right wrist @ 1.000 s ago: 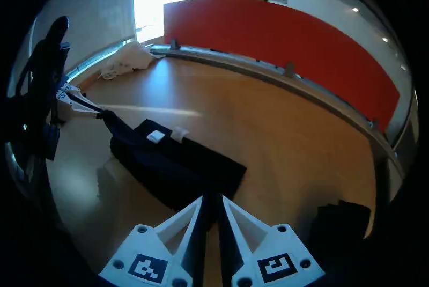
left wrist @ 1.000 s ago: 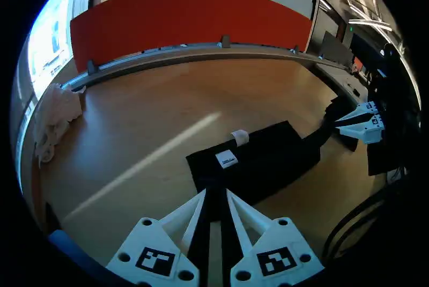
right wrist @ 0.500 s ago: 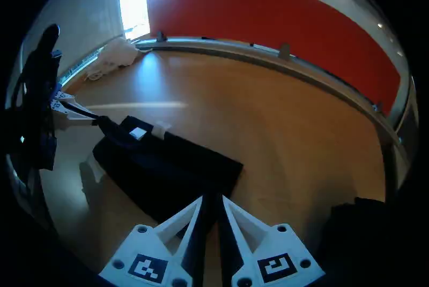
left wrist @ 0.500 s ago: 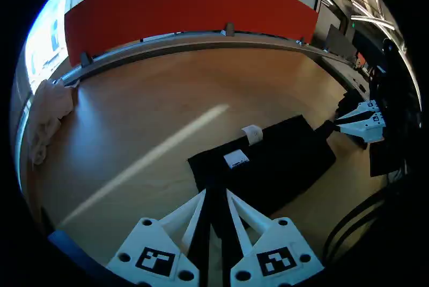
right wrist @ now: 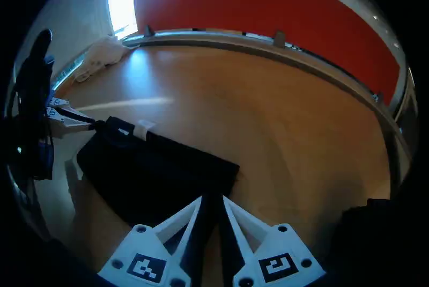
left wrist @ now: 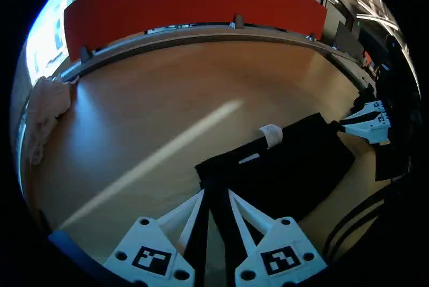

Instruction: Fold towel

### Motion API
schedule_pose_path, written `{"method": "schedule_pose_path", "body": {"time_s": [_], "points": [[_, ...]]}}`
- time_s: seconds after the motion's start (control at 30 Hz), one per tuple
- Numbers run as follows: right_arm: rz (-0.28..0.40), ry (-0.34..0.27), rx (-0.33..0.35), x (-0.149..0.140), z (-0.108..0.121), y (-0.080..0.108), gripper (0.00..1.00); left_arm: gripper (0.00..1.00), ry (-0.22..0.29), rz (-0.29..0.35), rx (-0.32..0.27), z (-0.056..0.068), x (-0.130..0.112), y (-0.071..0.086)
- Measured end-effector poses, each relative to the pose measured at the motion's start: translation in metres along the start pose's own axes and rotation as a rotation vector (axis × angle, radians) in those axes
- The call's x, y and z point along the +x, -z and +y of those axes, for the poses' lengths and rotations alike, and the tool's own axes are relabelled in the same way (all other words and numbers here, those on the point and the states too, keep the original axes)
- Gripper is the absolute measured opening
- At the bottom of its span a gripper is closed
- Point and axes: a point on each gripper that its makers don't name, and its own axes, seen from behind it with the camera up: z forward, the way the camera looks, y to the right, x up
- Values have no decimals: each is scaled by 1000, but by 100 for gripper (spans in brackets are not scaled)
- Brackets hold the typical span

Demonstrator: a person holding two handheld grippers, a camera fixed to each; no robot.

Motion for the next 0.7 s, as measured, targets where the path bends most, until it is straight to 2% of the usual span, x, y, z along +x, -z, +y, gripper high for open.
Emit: {"method": "schedule_pose_path", "body": {"time_s": [0.2, 0.37, 0.43, 0.57, 0.63, 0.7], "points": [[0, 0, -8, 3, 1, -4, 21, 28, -12, 15, 30, -7, 5, -1], [13, -8, -17, 8, 4, -3, 33, 46, 1, 29, 50, -13, 10, 3], [14, -12, -19, 9, 5, -2, 41, 54, 5, 31, 53, -15, 11, 6], [17, -15, -25, 10, 7, 2, 84, 71, 11, 36, 49, -15, 10, 12], [22, -13, -28, 10, 7, 5, 92, 76, 17, 38, 46, -15, 9, 14], [26, -10, -29, 9, 8, 8, 92, 82, 25, 39, 42, -14, 7, 17]]}}
